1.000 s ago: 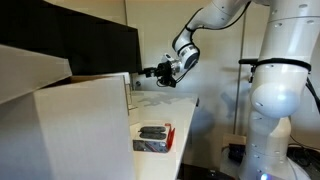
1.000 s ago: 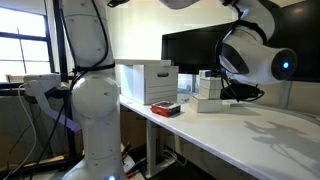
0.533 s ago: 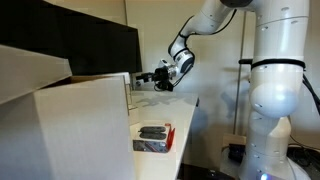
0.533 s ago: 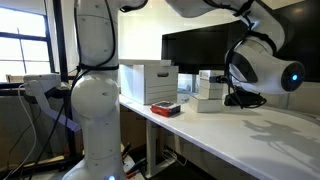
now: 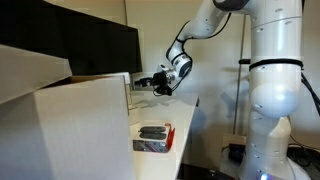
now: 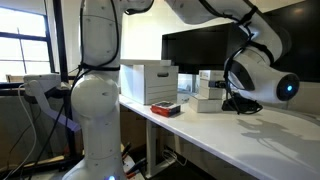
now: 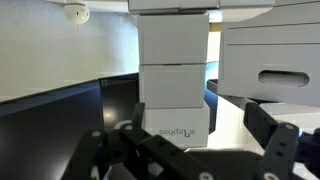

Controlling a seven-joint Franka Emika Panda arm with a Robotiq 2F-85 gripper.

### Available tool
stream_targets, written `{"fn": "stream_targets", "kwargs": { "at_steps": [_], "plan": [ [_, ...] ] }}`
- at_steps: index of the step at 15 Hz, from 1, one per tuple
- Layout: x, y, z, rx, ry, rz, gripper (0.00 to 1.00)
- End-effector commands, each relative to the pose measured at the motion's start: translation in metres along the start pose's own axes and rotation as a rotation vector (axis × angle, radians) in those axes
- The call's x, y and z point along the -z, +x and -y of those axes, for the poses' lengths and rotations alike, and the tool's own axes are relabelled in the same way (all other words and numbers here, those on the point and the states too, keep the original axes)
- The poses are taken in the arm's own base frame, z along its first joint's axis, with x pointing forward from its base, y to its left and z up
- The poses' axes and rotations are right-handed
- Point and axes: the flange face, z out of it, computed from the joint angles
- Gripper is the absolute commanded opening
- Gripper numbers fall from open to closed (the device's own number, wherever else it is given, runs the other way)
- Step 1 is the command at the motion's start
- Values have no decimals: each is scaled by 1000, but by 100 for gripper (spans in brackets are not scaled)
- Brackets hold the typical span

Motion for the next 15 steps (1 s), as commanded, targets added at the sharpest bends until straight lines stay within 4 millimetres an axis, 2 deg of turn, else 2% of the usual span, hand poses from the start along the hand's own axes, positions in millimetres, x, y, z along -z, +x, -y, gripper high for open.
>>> {"fn": "stream_targets", "kwargs": {
  "at_steps": [1,15],
  "plan": [
    [1,-11,-2,16,-10,-21,100],
    [-22,-36,-4,-33,29,-8,100]
  ]
}}
